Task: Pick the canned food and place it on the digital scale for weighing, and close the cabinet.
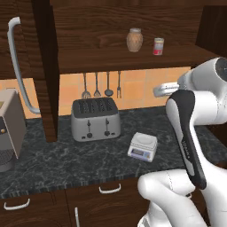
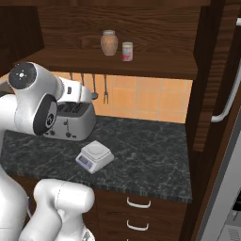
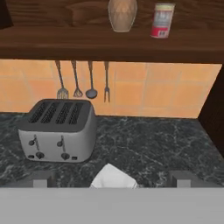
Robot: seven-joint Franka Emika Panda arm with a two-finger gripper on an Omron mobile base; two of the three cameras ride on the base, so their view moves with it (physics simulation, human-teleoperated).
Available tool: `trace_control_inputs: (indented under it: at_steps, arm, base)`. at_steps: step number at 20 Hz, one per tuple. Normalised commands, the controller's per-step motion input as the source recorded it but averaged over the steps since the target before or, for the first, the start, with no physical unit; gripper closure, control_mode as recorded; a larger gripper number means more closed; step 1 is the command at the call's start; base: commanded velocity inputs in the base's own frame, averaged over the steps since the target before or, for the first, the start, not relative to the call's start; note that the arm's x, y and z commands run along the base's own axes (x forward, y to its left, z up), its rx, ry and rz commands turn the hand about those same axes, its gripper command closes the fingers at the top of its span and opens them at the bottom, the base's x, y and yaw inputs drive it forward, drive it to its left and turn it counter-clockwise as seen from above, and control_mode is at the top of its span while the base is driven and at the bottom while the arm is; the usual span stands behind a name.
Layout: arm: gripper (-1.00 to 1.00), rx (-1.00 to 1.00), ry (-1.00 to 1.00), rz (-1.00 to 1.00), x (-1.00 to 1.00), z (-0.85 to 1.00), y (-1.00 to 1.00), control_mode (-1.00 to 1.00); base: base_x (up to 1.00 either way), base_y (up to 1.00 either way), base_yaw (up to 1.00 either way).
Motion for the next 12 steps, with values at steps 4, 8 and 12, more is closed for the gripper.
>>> trace_control_inputs:
  at_steps: [4,8,12]
  arm:
    - [-1.0,0.0,-0.13,-0.02,-0.05,0.67,-0.03,-1.0]
    - [-1.0,0.0,-0.16,-0.04,-0.09,0.49,-0.16,-1.0]
    - [-1.0,0.0,-0.17,-0.04,-0.09,0.51,-0.16,-1.0]
  base:
    - [0.0,0.0,0.0]
    - [0.0,0.0,0.0]
    - [0.0,0.0,0.0]
